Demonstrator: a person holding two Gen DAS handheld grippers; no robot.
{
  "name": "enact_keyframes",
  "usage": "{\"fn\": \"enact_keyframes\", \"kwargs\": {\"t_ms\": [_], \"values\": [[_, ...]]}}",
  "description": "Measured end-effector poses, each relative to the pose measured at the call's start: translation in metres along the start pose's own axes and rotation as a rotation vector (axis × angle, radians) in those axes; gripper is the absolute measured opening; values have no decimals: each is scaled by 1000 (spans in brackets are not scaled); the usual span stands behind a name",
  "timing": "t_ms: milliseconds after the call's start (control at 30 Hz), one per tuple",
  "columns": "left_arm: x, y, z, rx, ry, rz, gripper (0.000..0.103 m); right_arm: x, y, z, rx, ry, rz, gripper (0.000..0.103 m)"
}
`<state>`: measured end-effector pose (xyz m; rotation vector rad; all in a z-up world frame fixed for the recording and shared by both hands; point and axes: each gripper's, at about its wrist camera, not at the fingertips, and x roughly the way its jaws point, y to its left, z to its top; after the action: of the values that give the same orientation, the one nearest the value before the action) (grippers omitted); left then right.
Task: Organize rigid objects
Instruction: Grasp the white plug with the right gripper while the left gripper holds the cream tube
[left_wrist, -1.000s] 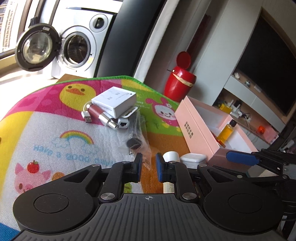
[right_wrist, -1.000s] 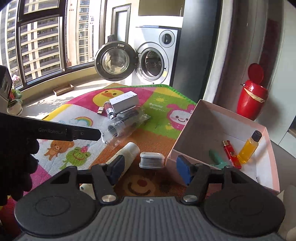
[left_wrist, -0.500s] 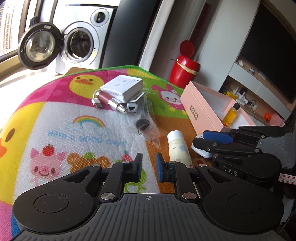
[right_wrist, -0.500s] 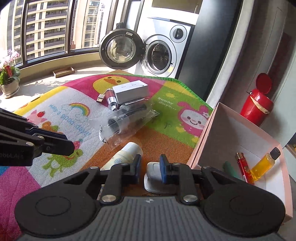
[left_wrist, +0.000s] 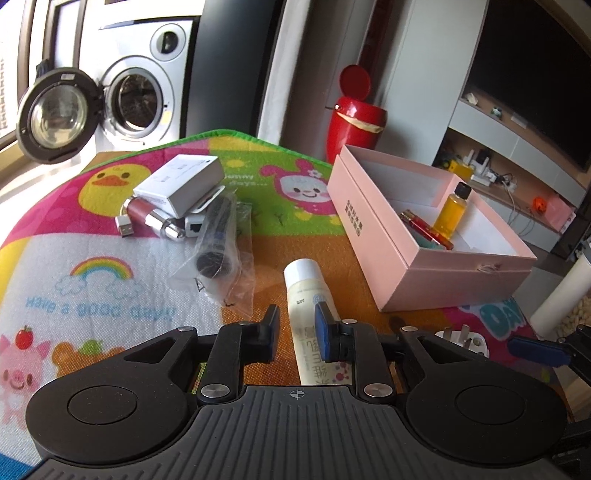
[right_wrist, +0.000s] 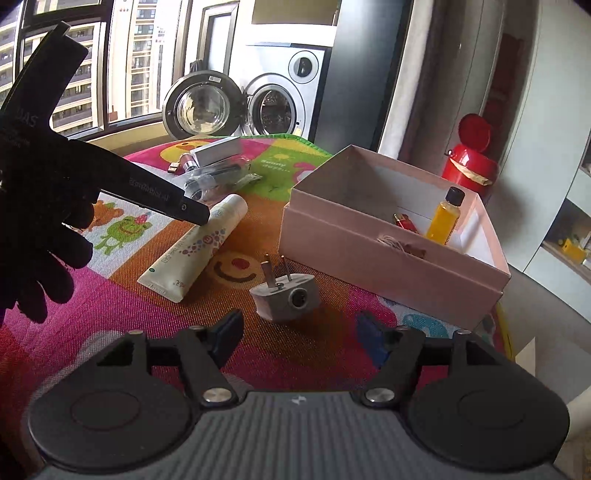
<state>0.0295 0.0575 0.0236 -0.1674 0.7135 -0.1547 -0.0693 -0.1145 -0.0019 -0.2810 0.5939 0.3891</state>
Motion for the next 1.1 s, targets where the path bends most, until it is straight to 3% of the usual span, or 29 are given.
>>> {"fn": "enact_keyframes", "kwargs": {"t_ms": [33, 133, 233, 400, 700, 767, 800, 833, 1100], "values": [[1, -2, 0, 4, 5, -8, 23, 0, -1, -2, 11, -1, 4, 70], [9, -11, 0, 26, 35, -7, 37, 5, -5, -7, 57, 5, 29, 76], [18, -11, 1, 14, 77, -15, 35, 9, -5, -13, 103, 19, 45, 78], [21, -9, 0, 15, 60, -11, 30, 13, -9, -18, 152, 36, 58, 79], [-1, -5, -13, 52, 95, -52, 28, 25, -11, 2, 130, -1, 36, 78], [-5, -6, -15, 54, 97, -67, 28, 33, -14, 6, 154, 33, 44, 70], [-8, -7, -16, 61, 97, -73, 28, 35, -15, 6, 162, 48, 55, 53], [-10, -8, -17, 69, 96, -77, 28, 36, -17, 8, 168, 72, 70, 43], [-44, -29, -35, 204, 83, -163, 27, -6, -22, 1, 105, 60, 62, 39]]}}
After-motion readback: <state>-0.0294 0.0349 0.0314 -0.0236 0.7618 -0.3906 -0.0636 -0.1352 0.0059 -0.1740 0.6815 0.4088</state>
